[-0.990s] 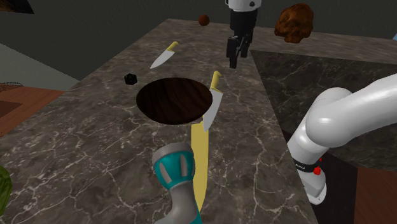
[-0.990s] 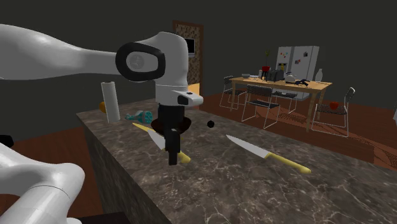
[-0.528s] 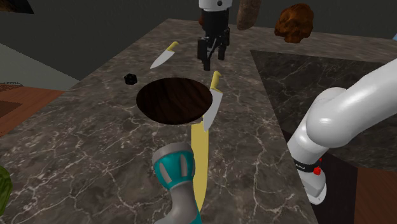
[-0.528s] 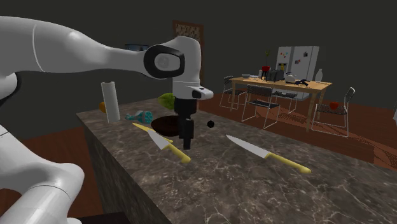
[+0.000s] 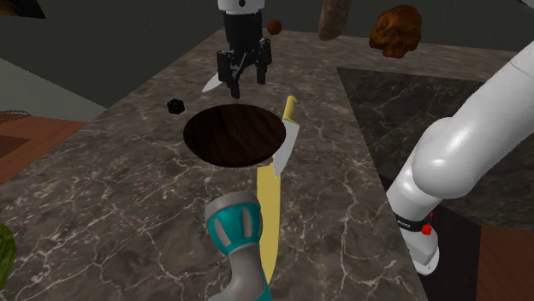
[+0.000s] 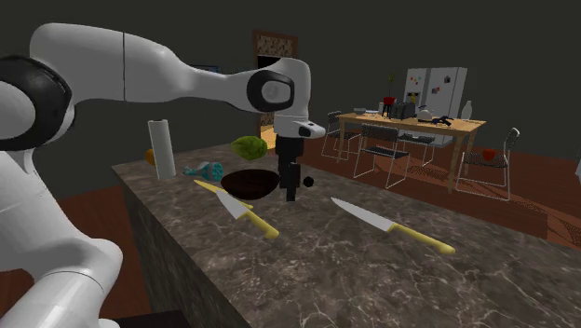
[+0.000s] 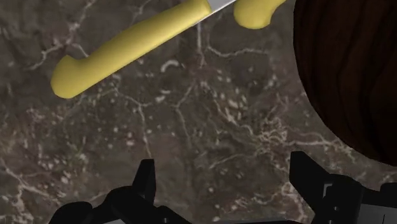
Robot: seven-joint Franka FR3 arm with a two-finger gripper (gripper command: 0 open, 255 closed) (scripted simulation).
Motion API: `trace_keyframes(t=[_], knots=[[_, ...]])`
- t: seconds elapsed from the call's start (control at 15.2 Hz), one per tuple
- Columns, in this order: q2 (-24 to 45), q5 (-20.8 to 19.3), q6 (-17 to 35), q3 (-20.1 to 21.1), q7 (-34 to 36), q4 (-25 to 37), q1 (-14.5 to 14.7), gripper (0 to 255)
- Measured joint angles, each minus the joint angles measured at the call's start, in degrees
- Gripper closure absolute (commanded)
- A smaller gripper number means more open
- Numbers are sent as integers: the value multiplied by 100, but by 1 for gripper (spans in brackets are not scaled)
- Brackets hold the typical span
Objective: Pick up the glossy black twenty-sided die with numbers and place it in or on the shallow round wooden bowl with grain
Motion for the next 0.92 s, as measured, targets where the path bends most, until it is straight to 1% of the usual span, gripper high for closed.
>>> trace_keyframes(t=[0.2, 0.4, 0.53, 0.79, 0.86, 0.92], knots=[[645, -121, -34, 233, 450, 679, 84, 0], [1352, -326, -103, 415, 877, 1426, 211, 0], [1837, -491, -258, 517, 1168, 2045, 346, 0], [2899, -887, -604, 623, 1675, 3406, 733, 0], [3038, -938, -617, 624, 1732, 3552, 790, 0], [3099, -959, -555, 625, 1771, 3547, 817, 0]])
